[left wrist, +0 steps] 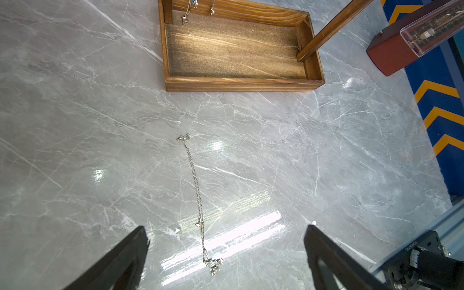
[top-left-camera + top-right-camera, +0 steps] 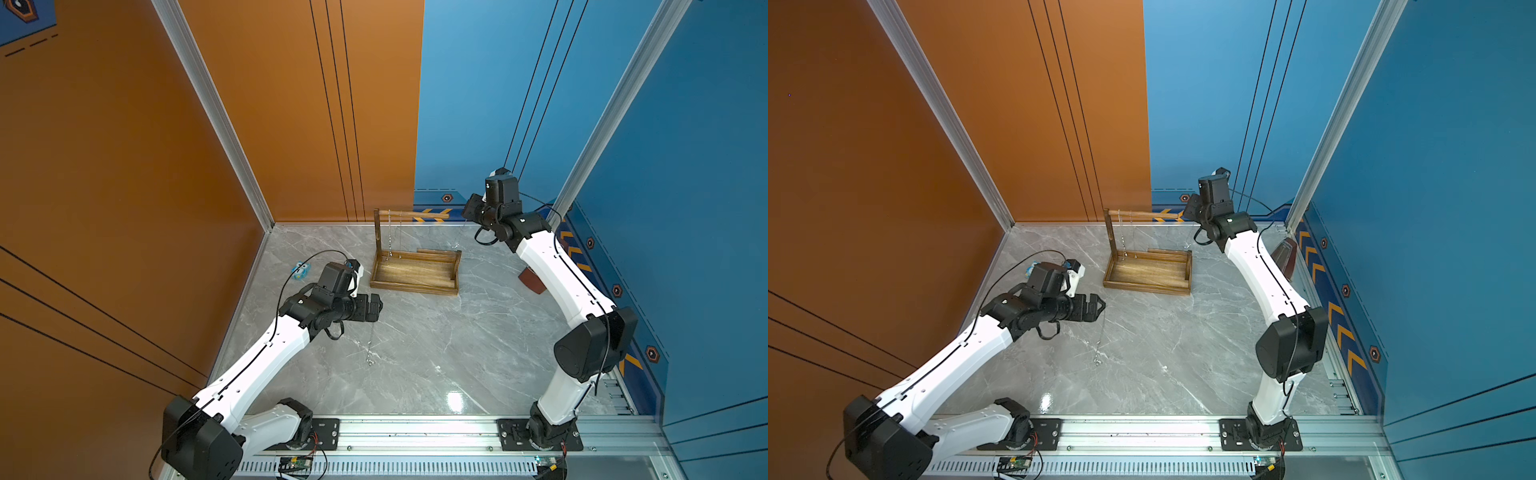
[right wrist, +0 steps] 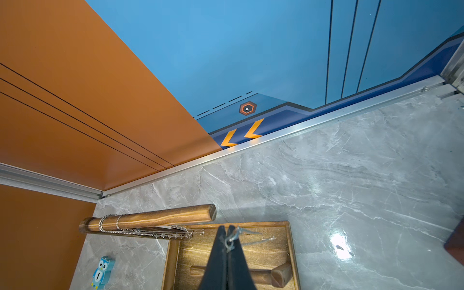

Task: Take the necklace off the jewelry display stand
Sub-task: Take off the necklace from the stand.

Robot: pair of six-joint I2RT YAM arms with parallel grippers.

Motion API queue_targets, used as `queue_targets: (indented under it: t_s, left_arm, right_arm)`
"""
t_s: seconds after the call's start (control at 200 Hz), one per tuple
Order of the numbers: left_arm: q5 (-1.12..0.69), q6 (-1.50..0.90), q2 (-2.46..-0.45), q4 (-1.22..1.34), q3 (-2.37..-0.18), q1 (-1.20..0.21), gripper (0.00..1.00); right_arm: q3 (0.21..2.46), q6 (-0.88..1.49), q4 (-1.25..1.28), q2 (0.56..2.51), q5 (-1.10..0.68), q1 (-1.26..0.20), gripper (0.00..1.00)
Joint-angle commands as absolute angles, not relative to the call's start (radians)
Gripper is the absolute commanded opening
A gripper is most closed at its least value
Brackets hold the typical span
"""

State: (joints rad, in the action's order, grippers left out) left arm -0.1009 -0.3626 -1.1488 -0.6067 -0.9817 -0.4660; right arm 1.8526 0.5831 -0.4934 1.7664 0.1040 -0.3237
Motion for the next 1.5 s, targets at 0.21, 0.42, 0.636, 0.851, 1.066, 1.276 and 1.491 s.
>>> queue_targets:
  t_s: [0.21, 0.42, 0.636, 0.851, 1.066, 1.276, 1.491]
  left_arm:
    - [-0.043, -0.340, -1.091, -0.597, -0.959, -0.474, 0.99]
    - [-0.127, -0.326, -1.051, -0.518, -0.930, -0.483, 0.98]
    - [-0.301, -0.273, -1.035, -0.432, -0.914, -0.534, 0.98]
    - [-0.380, -0.212, -1.082, -0.410, -0.960, -0.662, 0.98]
    - [-0.406, -0.207, -1.256, -0.408, -1.129, -0.735, 0.96]
    - [-0.438, -0.219, -1.396, -0.261, -1.202, -0.754, 0.95]
    - [-0.576, -0.192, -1.519, -0.198, -1.284, -0.761, 0.99]
  right_arm:
    - [1.803, 0.551, -0.531, 1.623, 0.030, -0.307, 0.00]
    - [1.718, 0.526, -0.556, 1.496, 0.001, -0.307, 0.00]
    - [1.657, 0.509, -0.608, 1.383, -0.092, -0.305, 0.00]
    - [1.559, 0.504, -0.642, 1.283, -0.191, -0.307, 0.00]
    - [1.476, 0.489, -0.670, 1.204, -0.310, -0.313, 0.00]
    - [1.378, 0.489, -0.675, 1.121, -0.383, -0.338, 0.00]
    - [1.312, 0.486, -0.676, 1.069, -0.436, -0.367, 0.00]
